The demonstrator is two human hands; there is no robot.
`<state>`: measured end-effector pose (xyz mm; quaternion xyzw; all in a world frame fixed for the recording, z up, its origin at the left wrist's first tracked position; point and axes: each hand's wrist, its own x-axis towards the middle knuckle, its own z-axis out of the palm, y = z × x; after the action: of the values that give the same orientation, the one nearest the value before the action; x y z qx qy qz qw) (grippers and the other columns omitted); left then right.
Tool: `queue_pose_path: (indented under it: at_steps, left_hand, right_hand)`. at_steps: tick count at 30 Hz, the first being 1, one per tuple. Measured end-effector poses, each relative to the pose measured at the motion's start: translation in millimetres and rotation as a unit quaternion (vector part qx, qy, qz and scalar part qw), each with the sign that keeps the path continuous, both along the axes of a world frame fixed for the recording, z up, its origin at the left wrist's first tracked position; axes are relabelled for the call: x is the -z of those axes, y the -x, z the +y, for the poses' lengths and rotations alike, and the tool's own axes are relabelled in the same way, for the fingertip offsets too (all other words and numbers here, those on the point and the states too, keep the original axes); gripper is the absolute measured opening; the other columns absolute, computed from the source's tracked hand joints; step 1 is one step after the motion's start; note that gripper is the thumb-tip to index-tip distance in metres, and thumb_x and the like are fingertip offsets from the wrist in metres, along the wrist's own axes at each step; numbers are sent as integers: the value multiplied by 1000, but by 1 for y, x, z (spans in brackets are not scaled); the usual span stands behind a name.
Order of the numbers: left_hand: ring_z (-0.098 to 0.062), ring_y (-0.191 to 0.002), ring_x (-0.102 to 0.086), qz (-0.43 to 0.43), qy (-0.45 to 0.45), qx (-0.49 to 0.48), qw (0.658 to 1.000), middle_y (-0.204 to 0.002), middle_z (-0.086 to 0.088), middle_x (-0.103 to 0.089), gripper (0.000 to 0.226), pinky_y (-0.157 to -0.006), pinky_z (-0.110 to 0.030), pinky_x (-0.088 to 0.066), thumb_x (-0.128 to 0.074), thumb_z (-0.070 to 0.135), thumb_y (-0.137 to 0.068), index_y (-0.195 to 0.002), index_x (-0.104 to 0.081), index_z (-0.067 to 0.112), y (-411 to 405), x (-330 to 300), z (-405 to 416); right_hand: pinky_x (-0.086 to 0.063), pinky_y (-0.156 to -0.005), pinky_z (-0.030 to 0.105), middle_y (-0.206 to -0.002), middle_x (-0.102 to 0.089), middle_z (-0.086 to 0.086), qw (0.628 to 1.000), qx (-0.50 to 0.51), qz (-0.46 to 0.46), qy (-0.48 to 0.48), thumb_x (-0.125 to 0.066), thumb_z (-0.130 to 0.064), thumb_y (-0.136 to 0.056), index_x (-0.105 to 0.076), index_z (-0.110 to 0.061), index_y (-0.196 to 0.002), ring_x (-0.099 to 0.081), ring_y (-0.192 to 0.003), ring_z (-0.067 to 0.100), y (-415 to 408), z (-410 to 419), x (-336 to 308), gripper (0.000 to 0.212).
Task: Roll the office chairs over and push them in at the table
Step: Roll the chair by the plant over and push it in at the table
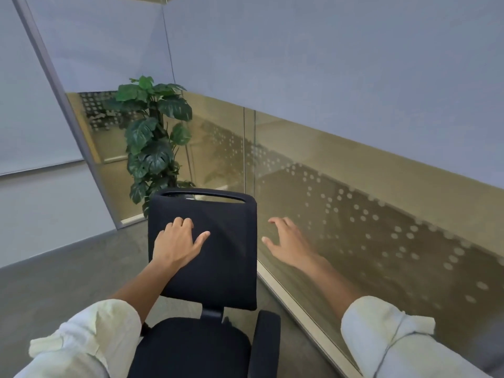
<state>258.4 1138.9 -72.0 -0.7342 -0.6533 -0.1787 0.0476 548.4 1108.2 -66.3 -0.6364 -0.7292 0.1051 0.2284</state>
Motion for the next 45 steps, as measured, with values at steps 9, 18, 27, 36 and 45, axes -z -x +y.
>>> queue_pose_path:
  at_steps: [9,18,27,36,45]
  left_hand:
    - [-30,-101,-58,-20,33,-74,997,-112,-9,-59,57,-78,-45,-52,-46,65,-93,-112,-57,13,-63,4,68]
    - [-29,-125,-48,23,96,36,994,-136,-10,-53,66,-103,-45,-42,-48,61,-95,-136,-48,10,-88,23,151]
    - [-29,-136,-40,69,130,77,986,-141,-10,-52,67,-115,-46,-30,-40,65,-95,-136,-47,12,-76,58,211]
    - [-30,-99,-56,78,71,58,993,-103,-7,-64,64,-97,-43,-39,-21,67,-96,-102,-58,15,-73,64,188]
    - [-24,-83,-51,98,66,55,991,-83,-3,-63,57,-92,-39,-39,-20,54,-104,-91,-61,17,-87,69,149]
  right_hand:
    - [-50,-93,49,-134,-51,2,996,-89,-4,20,-56,-49,-94,-44,-21,-138,-54,-118,25,-52,111,3,54]
    - [-50,-90,45,-131,-50,1,994,-101,-10,45,-55,-46,-96,-43,-23,-139,-55,-114,23,-56,181,18,51]
    - [-50,-90,44,-131,-52,3,994,-96,-27,40,-57,-46,-95,-45,-21,-139,-56,-115,25,-30,232,19,52]
    - [-48,-92,42,-126,-53,3,978,-197,-53,41,-56,-36,-96,-51,-22,-134,-54,-115,25,14,257,31,41]
    - [-43,-103,41,-138,-53,7,952,-286,-89,63,-59,-23,-97,-49,-18,-143,-48,-127,26,38,269,31,47]
